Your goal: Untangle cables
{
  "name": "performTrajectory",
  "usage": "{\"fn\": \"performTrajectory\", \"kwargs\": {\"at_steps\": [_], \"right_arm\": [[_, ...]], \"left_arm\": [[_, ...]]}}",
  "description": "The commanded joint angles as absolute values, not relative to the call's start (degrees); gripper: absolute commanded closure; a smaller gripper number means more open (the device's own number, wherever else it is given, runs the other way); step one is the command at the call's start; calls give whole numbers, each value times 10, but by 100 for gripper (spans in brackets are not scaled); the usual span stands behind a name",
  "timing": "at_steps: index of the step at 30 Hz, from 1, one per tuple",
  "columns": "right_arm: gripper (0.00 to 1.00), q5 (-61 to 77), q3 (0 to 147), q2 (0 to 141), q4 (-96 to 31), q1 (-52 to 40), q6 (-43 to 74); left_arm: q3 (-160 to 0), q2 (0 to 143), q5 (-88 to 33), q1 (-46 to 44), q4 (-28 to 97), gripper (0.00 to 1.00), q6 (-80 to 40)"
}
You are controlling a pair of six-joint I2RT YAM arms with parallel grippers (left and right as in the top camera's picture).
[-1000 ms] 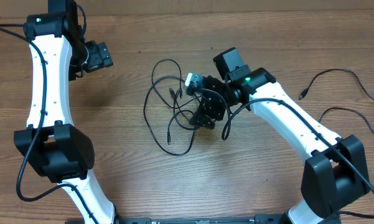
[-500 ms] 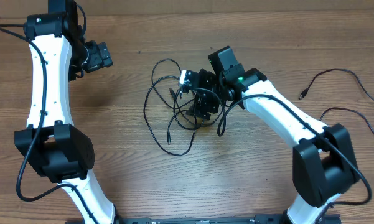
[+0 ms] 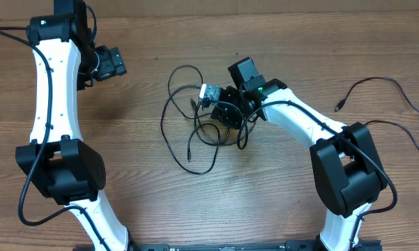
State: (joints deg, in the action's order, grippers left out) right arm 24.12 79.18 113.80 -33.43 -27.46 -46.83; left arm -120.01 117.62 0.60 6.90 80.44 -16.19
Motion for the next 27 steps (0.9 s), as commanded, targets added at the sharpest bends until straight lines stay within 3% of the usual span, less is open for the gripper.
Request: {"fn": "performTrajectory", "kwargs": {"at_steps": [1,9,15,27], "right_arm": [[96,211,800,1141,-331,-277,-418],[96,142,809,1074,-336,-277,-294],[96,129,904,915,-374,-277,-201],[96,120,957,739,-307,-276,-194]], "left_arm": [[-1207,1159,2,70,803,0,-168],[-1207,1159,2,70,803,0,-167],[-1207,1159,2,70,803,1,-167],[-1207,1159,2,70,803,0,-168]]}}
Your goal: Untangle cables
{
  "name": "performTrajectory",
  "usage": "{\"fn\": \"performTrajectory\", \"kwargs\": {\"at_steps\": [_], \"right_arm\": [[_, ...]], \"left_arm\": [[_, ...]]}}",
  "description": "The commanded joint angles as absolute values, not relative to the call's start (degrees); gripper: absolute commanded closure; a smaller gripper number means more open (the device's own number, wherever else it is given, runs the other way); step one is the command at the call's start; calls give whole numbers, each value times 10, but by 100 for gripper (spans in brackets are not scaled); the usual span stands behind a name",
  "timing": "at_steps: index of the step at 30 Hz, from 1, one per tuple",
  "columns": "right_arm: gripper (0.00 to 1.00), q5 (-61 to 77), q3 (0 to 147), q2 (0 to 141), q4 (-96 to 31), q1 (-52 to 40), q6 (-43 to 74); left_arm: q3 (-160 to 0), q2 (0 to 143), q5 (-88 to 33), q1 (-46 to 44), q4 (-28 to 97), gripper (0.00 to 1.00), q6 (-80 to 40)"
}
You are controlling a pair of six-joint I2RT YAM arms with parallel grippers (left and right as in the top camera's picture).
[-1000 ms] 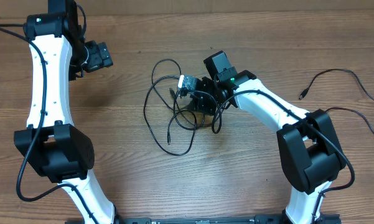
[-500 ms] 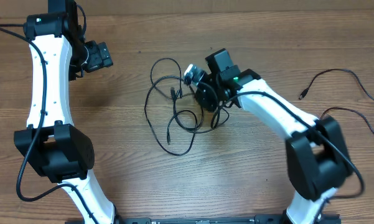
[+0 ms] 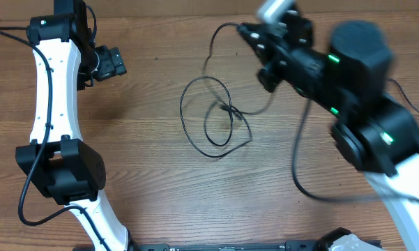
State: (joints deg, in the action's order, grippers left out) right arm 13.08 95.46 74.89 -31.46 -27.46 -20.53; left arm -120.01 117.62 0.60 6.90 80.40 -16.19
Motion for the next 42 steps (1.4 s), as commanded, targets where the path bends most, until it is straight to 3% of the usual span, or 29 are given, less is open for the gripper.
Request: {"fn": "performTrajectory", "kwargs": {"at_steps": [1,12,22,42], "right_arm": [[96,119,957,731,-303,-276,-195],[96,73,957,713,-190,-276,-146],[96,-122,957,718,-137,-271,-215],[96,-154,957,864,-192,-29,-208]], "left_arm": [[-1207,1159,2,70,803,0,-167],[-1207,1159,2,70,803,0,-167],[-1207,1159,2,70,803,0,-167],[-1207,1159,2,70,803,1,-167]]}}
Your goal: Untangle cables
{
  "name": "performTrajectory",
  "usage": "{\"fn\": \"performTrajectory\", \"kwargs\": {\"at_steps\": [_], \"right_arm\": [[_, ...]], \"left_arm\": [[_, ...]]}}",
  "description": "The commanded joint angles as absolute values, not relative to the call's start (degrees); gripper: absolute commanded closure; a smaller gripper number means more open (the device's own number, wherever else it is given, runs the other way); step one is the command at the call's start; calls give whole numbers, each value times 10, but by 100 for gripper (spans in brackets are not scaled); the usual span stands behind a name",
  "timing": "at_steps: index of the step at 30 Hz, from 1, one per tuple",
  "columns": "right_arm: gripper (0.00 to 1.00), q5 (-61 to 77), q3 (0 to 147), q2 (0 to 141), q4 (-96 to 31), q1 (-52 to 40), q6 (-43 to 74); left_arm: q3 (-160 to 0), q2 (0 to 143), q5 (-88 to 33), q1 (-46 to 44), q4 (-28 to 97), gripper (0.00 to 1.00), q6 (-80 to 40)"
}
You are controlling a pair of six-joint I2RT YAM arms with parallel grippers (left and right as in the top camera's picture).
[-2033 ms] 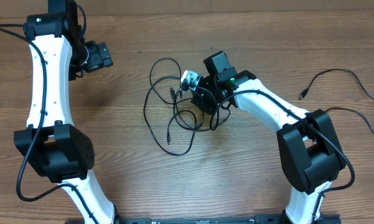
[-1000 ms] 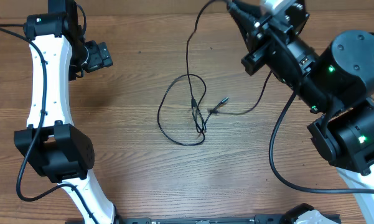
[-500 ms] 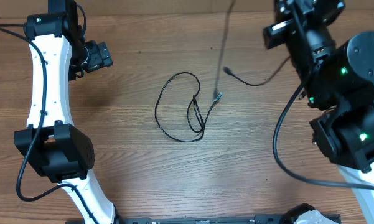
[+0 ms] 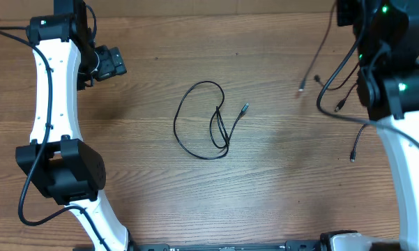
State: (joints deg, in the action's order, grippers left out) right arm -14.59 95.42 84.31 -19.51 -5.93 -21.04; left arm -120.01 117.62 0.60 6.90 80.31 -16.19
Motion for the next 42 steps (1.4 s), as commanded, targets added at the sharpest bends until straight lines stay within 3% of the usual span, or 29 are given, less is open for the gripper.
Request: {"fn": "performTrajectory", "kwargs": {"at_steps": [1,11,29,34,35,36,37,39,40,42], "right_arm": [[96,-154,957,872,-192,-20,-208],[96,-64,957,948,-178,85,-177],[96,-37,956,1076,-147,347,-147],[96,-33,956,1096,-141,406,-72],[93,-32,956,1101,-140,419,-48],[82,-31,956,1104,-140,426,-32],[49,-21,955,1107,-142,438,-16],[9,2,955,1107,-149,447,-15],[0,9,955,1107,-151,450,-15],[0,12,955,1107,-159,451,-15]], "left_arm": [[-1207,1159,2,70,803,0,-168],[-1207,1159,2,70,803,1,-168],[-1207,1159,2,70,803,0,-167],[-1207,1159,2,70,803,0,-168],[-1207,1159,2,70,803,1,-168],[-1207,1159,2,70,803,0,-167],[-1207,1159,2,70,803,0,-168],[-1207,1159,2,70,803,0,-168],[-1207,1159,2,70,803,0,-167],[-1207,1159,2,70,803,0,-167]]}}
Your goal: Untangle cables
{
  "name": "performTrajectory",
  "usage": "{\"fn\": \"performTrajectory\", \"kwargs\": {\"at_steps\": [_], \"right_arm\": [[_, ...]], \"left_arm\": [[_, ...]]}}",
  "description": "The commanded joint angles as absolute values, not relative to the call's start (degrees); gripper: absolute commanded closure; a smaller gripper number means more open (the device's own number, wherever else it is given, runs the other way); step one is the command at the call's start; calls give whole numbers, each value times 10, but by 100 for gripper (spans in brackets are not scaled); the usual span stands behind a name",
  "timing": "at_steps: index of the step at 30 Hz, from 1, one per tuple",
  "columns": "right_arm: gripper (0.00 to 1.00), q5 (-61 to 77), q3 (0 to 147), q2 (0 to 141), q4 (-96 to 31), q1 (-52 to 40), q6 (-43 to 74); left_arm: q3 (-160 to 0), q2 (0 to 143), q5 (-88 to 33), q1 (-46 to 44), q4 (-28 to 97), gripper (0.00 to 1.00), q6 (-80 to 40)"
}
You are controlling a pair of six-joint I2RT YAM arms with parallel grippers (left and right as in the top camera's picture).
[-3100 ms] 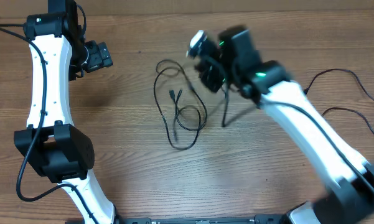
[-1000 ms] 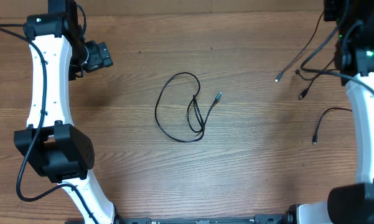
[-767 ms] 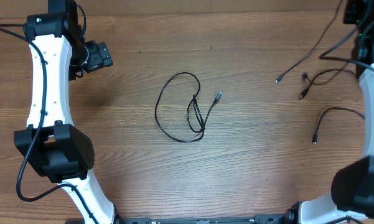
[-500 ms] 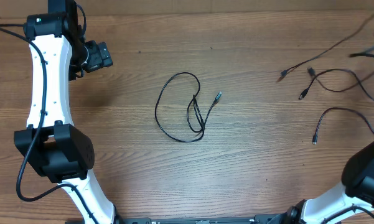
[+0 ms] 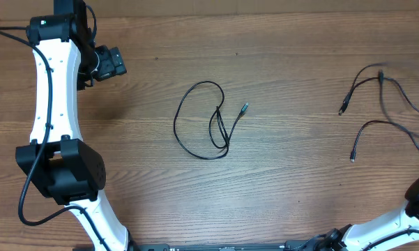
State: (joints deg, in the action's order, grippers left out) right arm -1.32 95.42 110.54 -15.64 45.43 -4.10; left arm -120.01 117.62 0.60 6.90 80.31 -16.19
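Observation:
A black cable [image 5: 195,120] lies alone in a loose loop at the middle of the table, its plug end [image 5: 244,107] pointing right. Two more black cables lie far to the right, apart from it. The upper cable [image 5: 368,71] ends in a plug at its left tip, and the lower cable [image 5: 374,123] runs off the right edge. My left gripper [image 5: 113,64] hangs at the far left, well away from all cables, its jaws too small to read. The right gripper is out of view.
The left arm [image 5: 52,84] stretches along the left side of the wooden table [image 5: 279,195]. Only a piece of the right arm shows in the bottom right corner.
The right arm stood high at the upper right with cables dangling from it. It has now left the view, and those cables lie flat at the right. The middle loop has not moved.
My right gripper was first down on a tangled bunch at the middle. Then it was raised with cable trailing, leaving one loop on the table. It then stood at the upper right with cables hanging. Now those cables rest at the right, apart from the loop.

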Motion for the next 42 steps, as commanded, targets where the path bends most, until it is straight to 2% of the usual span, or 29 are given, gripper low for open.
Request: {"fn": "performTrajectory", "kwargs": {"at_steps": [1,6,13,14,16,25,31,35,42], "right_arm": [[0,12,955,1107,-164,451,-15],[0,75,955,1105,-216,427,-20],[3,300,955,1105,-326,360,-20],[4,362,955,1105,-360,319,-47],[4,382,955,1105,-383,283,-65],[0,368,955,1105,-453,40,-127],[0,252,954,1109,-451,-107,-138],[0,227,945,1123,-438,-163,-138],[0,236,945,1178,-438,-194,-134]], "left_arm": [[-1207,1159,2,70,803,0,-168],[-1207,1159,2,70,803,0,-168],[-1207,1159,2,70,803,1,-168],[-1207,1159,2,70,803,1,-167],[-1207,1159,2,70,803,0,-167],[-1207,1159,2,70,803,0,-167],[-1207,1159,2,70,803,0,-167],[-1207,1159,2,70,803,0,-167],[-1207,1159,2,70,803,1,-168]]}}
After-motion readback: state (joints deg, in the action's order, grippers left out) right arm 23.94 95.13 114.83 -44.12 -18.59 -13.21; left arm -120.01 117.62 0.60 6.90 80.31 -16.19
